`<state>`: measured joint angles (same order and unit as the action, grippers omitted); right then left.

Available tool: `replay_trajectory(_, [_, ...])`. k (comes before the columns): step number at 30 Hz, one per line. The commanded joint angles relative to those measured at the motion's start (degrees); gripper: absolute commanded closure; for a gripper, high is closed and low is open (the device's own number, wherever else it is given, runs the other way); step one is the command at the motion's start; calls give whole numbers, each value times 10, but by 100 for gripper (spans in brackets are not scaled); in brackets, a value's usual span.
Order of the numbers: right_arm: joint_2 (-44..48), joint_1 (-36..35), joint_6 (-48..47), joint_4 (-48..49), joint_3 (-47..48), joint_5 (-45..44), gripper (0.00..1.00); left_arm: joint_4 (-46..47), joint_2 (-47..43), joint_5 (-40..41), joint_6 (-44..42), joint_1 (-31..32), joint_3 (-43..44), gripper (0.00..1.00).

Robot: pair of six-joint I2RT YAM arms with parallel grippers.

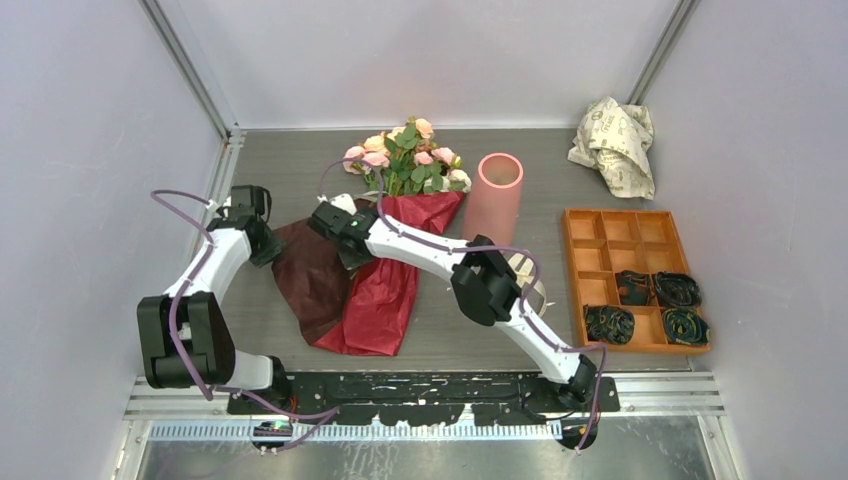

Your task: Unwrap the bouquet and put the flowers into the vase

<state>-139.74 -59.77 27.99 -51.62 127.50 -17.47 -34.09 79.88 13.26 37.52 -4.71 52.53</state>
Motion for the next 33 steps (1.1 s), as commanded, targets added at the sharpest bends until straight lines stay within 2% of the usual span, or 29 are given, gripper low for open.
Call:
replay_trajectory(1, [106,2,2,39,-46,-52,99,20,-20,-5,4,-6,-2,100])
replay_trajectory(6, [240,2,2,41,-129,-78,99,23,-20,-7,4,-6,-1,100])
replay_trajectory(12, [395,1,14,25,-277,-119,99,27,-15,-12,4,-8,6,100])
replay_trajectory(19, [541,2,84,-26,-471,-169,99,30,-10,-24,-6,-8,24,100])
replay_trajectory(27, [622,1,186,-77,-619,-161,99,30,-8,-21,-6,-8,38,100])
replay_trajectory(33, [633,0,251,-134,-664,-175,99,23,1,-14,-7,-8,62,100])
